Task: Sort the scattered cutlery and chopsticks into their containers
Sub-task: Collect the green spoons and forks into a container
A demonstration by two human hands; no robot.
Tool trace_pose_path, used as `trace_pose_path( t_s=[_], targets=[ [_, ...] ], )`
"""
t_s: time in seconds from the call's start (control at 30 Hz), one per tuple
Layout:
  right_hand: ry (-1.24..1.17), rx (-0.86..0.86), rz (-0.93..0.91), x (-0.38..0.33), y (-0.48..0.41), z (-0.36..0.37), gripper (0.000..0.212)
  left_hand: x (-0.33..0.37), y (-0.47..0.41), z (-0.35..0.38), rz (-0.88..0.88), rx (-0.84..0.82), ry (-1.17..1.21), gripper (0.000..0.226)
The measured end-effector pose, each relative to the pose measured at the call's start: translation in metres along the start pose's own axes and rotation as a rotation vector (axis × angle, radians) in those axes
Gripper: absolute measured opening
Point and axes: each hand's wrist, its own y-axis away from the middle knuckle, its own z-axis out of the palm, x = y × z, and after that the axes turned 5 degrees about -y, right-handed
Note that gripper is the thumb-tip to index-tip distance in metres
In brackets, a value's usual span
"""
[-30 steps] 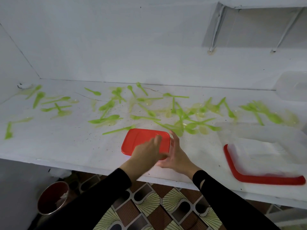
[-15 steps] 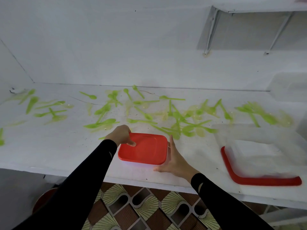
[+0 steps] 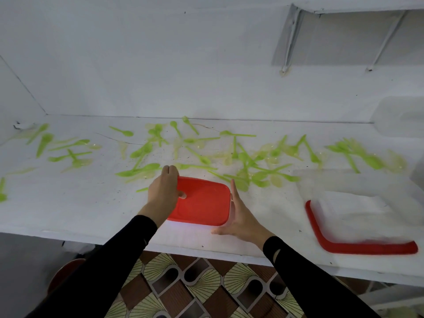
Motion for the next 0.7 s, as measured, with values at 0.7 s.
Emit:
trace_pose_path(
  t_s=[0.7],
  targets=[
    [0.052, -0.174, 0.086, -0.037, 0.028, -0.022, 0.133, -0.007, 0.030, -0.015, 0.344, 0.232, 0.251, 0.030]
  ],
)
